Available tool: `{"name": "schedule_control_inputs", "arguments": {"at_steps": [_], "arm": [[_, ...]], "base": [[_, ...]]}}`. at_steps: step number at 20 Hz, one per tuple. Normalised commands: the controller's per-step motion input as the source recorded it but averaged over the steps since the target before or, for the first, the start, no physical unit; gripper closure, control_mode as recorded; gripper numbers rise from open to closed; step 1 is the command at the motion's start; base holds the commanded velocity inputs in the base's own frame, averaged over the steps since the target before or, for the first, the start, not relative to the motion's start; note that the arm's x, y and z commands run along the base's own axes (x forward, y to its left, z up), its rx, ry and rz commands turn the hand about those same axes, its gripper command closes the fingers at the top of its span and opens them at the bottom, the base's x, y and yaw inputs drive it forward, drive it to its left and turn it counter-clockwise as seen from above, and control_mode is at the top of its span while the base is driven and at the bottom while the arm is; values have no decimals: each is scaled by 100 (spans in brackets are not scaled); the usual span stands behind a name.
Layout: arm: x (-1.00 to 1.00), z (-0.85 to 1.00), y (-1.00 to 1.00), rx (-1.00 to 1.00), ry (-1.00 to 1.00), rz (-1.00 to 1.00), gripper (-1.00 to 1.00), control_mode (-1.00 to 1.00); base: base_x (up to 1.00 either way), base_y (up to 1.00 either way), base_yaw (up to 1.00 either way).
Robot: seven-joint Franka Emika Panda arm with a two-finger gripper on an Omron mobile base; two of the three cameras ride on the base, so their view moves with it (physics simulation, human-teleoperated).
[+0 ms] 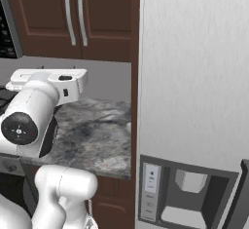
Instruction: Open the cabinet directly in front. Then move the wine and the mug to the dining counter with the jar on it.
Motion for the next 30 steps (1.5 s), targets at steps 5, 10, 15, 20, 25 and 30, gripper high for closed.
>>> {"name": "schedule_control_inputs", "arguments": {"at_steps": [5, 10, 15, 20, 25, 30], "arm": [[5, 29, 0, 1, -21, 0, -100, -100], [30, 32, 3, 0, -20, 0, -100, -100], [49, 30, 14, 0, -10, 0, -100, -100], [69, 21, 24, 0, -1, 0, -100, -100], [68, 3, 9, 0, 0, 0, -100, -100], [66, 0, 0, 0, 12, 0, -100, -100]], "base": [[0, 0, 0], [0, 0, 0], [0, 0, 0], [0, 0, 0], [0, 0, 0], [0, 0, 0]]}}
